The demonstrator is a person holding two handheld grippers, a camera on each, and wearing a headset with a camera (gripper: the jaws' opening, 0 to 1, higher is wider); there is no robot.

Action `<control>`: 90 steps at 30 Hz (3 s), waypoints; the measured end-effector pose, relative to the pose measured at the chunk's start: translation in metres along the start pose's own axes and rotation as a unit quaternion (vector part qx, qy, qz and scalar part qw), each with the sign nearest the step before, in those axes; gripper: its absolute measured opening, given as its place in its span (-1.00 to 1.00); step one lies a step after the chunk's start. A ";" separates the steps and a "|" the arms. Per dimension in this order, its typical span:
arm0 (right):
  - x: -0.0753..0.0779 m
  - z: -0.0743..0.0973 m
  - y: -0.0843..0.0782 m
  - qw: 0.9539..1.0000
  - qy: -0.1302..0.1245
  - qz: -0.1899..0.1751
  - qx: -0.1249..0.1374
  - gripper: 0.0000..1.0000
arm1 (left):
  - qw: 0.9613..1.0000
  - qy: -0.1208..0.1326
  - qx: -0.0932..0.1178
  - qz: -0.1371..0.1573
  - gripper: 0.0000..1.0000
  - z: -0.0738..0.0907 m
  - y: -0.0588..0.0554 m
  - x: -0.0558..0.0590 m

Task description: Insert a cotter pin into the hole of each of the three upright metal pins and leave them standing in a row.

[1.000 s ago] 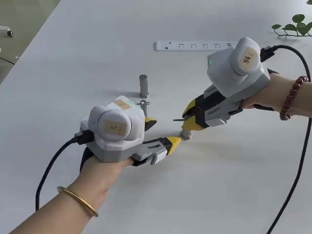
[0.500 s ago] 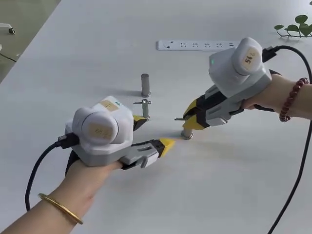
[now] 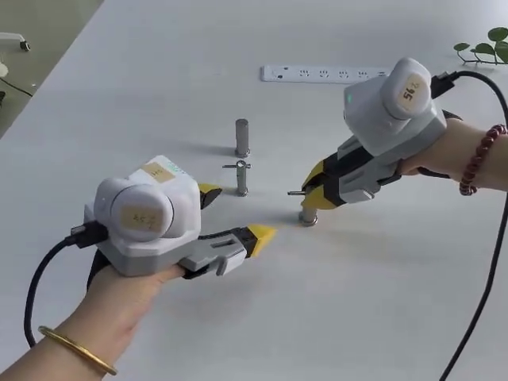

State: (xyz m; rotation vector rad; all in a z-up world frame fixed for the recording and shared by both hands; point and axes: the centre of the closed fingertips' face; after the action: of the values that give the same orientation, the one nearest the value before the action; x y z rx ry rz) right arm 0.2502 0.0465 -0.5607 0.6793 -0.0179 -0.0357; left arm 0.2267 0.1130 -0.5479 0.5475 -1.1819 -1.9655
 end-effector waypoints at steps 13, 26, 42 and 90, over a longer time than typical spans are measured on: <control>0.022 -0.002 0.010 1.000 -0.014 0.000 0.003 -0.85 | 1.000 0.003 0.001 0.014 0.28 0.004 -0.007 -0.010; 0.036 -0.006 0.014 1.000 -0.026 0.001 -0.003 -0.85 | 1.000 -0.002 0.025 0.009 0.50 0.008 0.003 -0.013; 0.040 -0.012 0.015 1.000 -0.023 -0.012 0.004 -0.84 | 1.000 0.003 0.023 0.008 0.59 0.006 0.004 -0.019; 0.098 -0.026 0.073 0.975 -0.108 -0.119 0.151 -0.50 | 0.999 0.013 0.039 0.018 0.71 0.007 0.010 -0.026</control>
State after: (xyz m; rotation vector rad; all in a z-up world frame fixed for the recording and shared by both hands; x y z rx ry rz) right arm 0.3503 0.1153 -0.5345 0.9778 -0.1540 -0.3437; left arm 0.2415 0.1342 -0.5359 0.5846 -1.2475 -1.8833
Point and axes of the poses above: the centre of the closed fingertips' face, and the gripper's own axes: z roughly backward along the fingers, x roughly to its right, y roughly out of its top, and after that the axes turned 1 degree about -x, right-handed
